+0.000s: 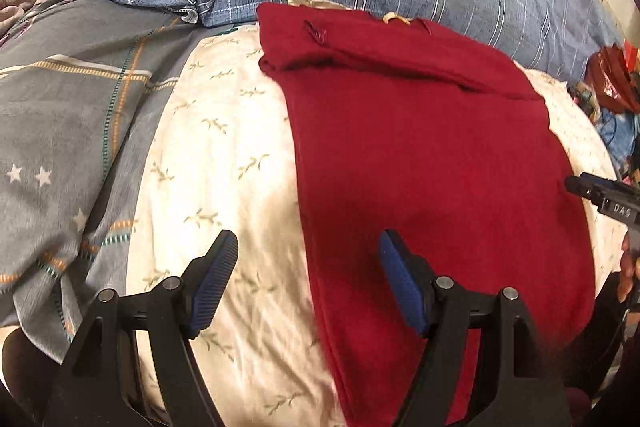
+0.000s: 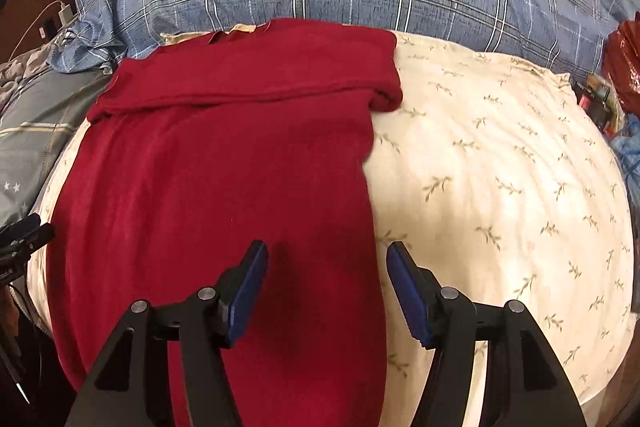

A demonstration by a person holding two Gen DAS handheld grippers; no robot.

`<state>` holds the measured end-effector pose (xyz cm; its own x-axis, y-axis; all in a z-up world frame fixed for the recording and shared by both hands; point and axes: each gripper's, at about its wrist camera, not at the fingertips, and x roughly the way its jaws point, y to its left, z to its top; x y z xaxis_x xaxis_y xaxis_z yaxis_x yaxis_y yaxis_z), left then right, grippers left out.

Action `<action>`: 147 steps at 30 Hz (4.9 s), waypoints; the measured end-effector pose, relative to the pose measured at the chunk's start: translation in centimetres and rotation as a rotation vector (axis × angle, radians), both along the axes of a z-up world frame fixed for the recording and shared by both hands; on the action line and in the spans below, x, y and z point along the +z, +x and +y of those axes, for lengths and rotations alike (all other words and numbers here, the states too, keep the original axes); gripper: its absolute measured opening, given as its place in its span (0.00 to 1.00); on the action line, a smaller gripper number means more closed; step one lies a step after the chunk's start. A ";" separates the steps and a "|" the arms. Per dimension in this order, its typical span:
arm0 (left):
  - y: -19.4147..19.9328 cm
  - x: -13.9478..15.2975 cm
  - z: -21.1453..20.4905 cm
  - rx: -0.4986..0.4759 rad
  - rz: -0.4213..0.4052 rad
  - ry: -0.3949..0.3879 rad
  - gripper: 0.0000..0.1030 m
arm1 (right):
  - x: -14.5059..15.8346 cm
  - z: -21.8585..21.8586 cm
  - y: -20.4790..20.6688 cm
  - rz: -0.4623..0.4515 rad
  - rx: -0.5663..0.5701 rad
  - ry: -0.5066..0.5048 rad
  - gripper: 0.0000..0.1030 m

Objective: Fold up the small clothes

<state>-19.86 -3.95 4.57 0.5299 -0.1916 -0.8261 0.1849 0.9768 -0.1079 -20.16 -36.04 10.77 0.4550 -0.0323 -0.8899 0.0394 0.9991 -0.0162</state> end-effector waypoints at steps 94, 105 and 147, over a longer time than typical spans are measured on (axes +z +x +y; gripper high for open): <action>-0.3 5.1 1.5 -0.114 0.024 -0.205 0.02 | 4.5 -0.7 0.3 -0.047 0.266 0.619 0.11; -4.3 0.5 3.1 -0.118 0.273 -0.313 0.65 | 4.1 -1.5 0.3 -0.032 0.264 0.623 0.11; 1.7 3.5 4.4 -0.162 0.196 -0.676 0.10 | 4.5 -3.2 3.8 -0.089 0.219 0.641 0.11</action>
